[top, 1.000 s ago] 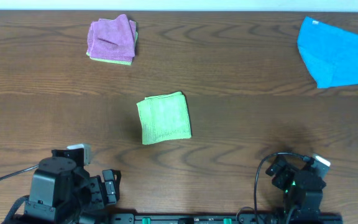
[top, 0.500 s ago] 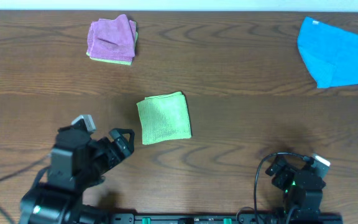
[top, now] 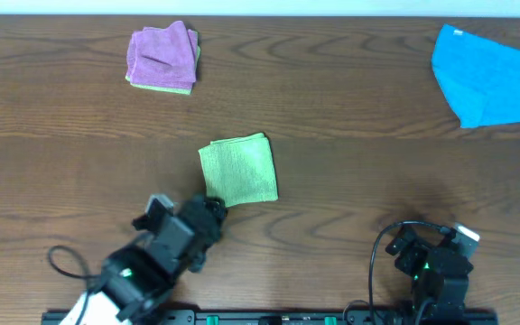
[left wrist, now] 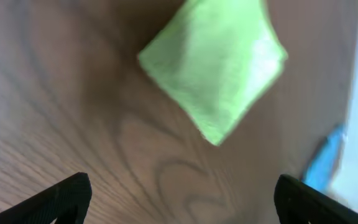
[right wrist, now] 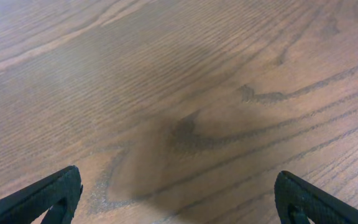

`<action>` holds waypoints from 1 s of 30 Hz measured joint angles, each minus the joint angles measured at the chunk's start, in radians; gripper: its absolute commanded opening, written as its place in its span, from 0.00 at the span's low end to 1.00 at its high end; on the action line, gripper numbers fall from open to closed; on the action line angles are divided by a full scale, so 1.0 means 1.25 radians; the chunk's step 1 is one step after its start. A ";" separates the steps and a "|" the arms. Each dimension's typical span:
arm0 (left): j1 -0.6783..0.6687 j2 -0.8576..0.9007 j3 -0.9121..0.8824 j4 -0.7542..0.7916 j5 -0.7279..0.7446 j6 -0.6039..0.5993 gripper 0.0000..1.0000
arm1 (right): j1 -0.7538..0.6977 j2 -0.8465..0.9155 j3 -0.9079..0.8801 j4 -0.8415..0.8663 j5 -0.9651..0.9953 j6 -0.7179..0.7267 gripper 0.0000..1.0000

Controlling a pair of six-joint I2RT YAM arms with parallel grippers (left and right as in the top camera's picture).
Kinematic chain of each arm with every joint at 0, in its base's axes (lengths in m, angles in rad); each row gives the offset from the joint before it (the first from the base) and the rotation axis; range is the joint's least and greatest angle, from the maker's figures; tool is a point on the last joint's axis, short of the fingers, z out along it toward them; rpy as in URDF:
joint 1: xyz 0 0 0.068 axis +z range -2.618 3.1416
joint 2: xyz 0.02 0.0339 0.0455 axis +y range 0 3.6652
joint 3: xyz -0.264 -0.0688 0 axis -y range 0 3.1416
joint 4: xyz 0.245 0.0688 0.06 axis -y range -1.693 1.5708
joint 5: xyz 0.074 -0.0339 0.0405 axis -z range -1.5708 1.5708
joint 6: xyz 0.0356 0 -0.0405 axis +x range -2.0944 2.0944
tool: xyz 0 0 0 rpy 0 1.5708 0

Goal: Fold the cloth
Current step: 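Reach the left gripper forward and grasp the folded green square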

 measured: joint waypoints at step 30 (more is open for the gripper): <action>-0.099 0.452 -0.048 0.489 -0.172 -0.220 0.95 | 0.000 0.000 0.000 0.000 -0.002 0.000 0.99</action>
